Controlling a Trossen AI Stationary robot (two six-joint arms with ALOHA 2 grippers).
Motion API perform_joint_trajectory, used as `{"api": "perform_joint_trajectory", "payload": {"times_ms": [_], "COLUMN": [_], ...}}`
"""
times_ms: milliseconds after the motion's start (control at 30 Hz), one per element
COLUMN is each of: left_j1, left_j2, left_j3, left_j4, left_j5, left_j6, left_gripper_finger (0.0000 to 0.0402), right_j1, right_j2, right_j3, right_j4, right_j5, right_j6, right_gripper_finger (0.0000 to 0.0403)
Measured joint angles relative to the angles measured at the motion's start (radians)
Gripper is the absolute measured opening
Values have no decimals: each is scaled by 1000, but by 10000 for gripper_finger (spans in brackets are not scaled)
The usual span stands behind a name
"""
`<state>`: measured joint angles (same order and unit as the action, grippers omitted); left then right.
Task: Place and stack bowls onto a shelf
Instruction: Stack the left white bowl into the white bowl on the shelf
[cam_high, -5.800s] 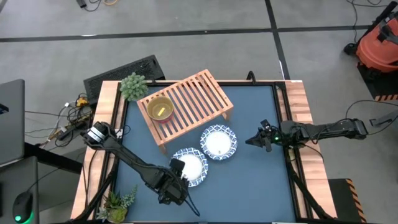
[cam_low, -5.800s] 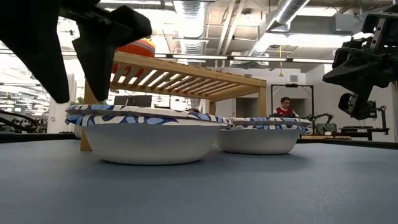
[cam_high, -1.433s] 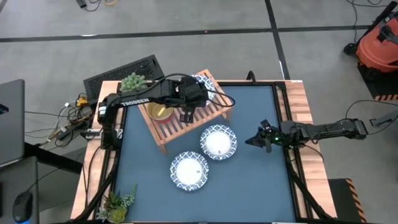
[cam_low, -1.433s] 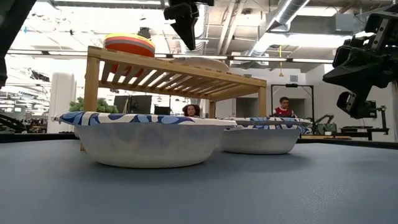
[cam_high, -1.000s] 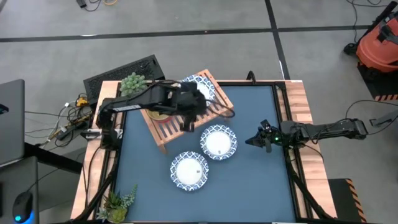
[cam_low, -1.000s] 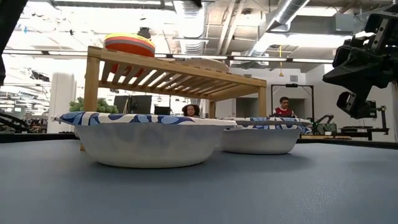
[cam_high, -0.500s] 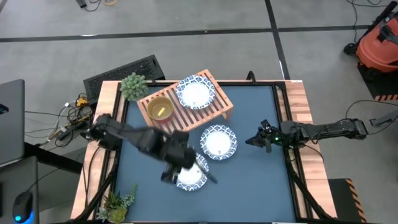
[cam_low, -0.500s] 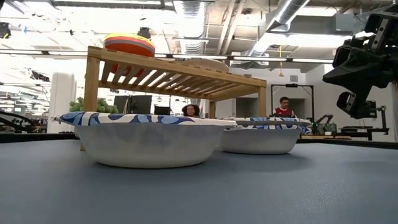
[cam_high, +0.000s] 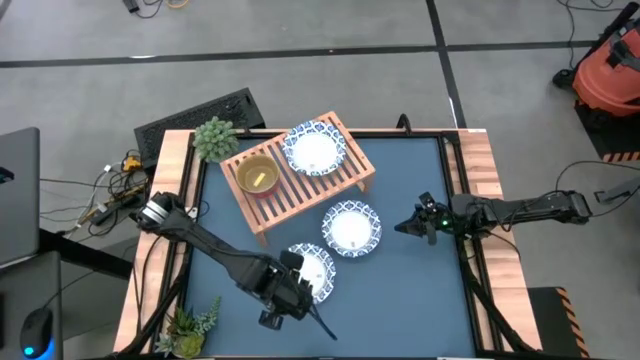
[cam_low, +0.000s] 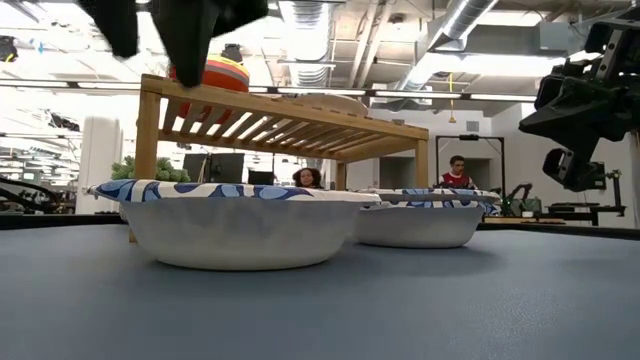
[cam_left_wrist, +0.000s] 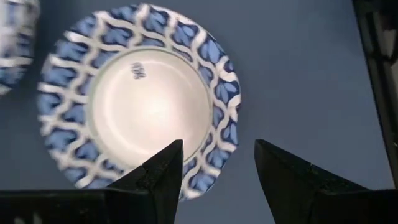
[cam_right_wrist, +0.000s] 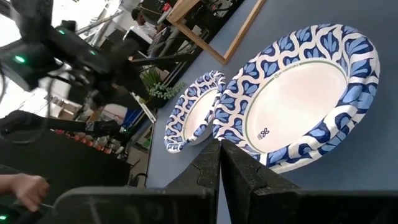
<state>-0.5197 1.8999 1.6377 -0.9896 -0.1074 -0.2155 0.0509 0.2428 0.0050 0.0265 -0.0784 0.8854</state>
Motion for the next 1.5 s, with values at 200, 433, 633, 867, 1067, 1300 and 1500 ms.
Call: {"api": "perform_joint_trajectory", "payload": {"times_ms": [200,433,633,867,1067,1300,1500], "left_j1": [-1,0,1,3,3,4,4], "left_j2": [0,0,0,14,62,66,66], "left_j3": [-132,-226,-236,-236,-237,-237,-236], "left_j4": [151,291,330,364,375,356,367], "left_j5": [61,63,38,35,40,25,36], "left_j6": [-10,-17,-7,20,4,18,19], "left_gripper_finger": [183,183,183,183,183,182,138], "right_j1": [0,0,0,0,1,2,2], "right_j2": [0,0,0,0,0,0,0], "right_j3": [0,0,0,0,0,0,0], "right_j4": [0,0,0,0,0,0,0], "right_j5": [-1,-1,-2,-2,-3,-3,-2], "right_j6": [7,7,4,-1,-3,-3,-4], "right_gripper_finger": [42,42,42,42,42,42,42]}}
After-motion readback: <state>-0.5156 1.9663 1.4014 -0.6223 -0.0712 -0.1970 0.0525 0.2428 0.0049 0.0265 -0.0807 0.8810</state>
